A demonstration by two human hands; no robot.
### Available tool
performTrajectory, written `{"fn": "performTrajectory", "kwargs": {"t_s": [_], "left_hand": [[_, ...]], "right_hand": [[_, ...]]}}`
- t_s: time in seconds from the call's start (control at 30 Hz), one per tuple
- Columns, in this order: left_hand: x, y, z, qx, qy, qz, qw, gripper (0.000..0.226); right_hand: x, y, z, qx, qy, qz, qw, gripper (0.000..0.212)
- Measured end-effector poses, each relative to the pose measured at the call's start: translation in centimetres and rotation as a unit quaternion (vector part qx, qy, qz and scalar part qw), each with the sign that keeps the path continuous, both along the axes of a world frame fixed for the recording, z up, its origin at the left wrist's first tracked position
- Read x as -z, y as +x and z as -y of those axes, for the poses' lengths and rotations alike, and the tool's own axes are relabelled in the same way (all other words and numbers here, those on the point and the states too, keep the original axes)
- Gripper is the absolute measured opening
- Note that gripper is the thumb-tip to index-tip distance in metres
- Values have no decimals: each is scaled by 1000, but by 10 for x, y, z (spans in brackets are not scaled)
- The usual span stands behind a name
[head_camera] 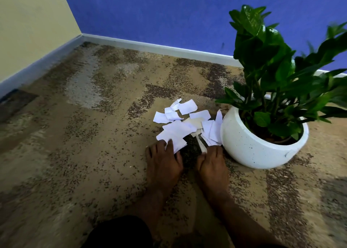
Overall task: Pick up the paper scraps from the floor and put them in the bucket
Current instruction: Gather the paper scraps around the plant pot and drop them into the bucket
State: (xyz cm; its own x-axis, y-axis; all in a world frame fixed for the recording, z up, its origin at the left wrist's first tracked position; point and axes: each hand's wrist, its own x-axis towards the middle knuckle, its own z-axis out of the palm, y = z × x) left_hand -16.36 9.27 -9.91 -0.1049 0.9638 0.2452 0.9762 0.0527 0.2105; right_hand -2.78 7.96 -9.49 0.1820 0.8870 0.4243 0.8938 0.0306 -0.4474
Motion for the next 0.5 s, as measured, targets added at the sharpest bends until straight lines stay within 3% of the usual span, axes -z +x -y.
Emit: {"fn": "performTrajectory", "kwargs": {"t_s": [0.13,0.5], "left_hand": [[2,0,0,19,15,6,1000,34],[1,-2,4,42,32,36,998,30]], "right_hand": [[2,1,-1,5,-23,-12,1000,12],[1,2,-1,2,-38,-46,998,4]]}}
